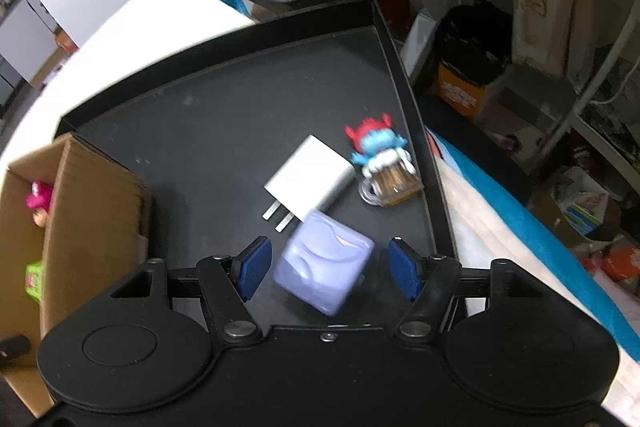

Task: Organize rigid objects
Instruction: 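Move the right gripper to the lavender cube and grasp it, then carry the lavender cube with the right gripper into the box and release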

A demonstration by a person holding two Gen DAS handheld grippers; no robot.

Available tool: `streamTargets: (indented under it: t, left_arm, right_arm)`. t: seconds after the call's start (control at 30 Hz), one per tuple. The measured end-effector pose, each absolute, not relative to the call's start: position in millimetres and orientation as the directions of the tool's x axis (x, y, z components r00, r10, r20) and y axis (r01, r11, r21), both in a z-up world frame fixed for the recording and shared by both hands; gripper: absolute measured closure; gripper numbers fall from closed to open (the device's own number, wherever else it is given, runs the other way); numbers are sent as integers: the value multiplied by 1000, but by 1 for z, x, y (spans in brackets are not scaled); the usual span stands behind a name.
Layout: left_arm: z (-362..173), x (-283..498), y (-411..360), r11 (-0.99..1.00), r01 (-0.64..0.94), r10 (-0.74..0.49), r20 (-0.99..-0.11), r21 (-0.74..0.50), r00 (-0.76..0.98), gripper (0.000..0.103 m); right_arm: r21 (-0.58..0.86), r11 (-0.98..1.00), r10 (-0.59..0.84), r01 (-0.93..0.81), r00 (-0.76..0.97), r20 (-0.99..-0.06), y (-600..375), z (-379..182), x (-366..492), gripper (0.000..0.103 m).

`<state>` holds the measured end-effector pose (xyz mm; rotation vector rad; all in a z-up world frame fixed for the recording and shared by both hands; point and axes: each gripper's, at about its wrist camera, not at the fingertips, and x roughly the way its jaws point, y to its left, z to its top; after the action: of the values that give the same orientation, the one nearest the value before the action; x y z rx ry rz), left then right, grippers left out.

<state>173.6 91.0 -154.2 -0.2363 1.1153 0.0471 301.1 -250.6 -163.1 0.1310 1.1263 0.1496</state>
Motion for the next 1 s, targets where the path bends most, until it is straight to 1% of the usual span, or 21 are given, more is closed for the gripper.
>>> streamTargets:
  t: [0.07, 0.1, 0.13, 0.2, 0.4, 1.0]
  left_arm:
    - [-154, 173, 91, 974, -156, -78, -893, -162, 442, 86]
    - [-154, 173, 91, 975, -156, -77, -893, -161, 443, 86]
    - [-153, 173, 91, 975, -155, -76, -893, -159, 443, 86]
    - [-153, 172, 90, 975, -155, -73, -893, -157, 444, 86]
    - [-152, 172, 90, 976, -155, -67, -892, -151, 446, 86]
    - [-150, 170, 90, 977, -151, -67, -887, -151, 457, 89]
  right_arm:
    - [179, 983, 183, -49, 410, -893, -251, -165, 301, 41]
    - [177, 983, 180, -45, 404, -897, -252, -166, 300, 46]
    - [178, 983, 181, -45, 399, -899, -252, -167, 299, 53]
    - [183, 982, 188, -48, 378, -907, -251, -170, 297, 59]
    - [164, 985, 169, -48, 390, -905, -249, -167, 291, 60]
    - [214, 972, 233, -94, 482, -845, -239, -127, 267, 61]
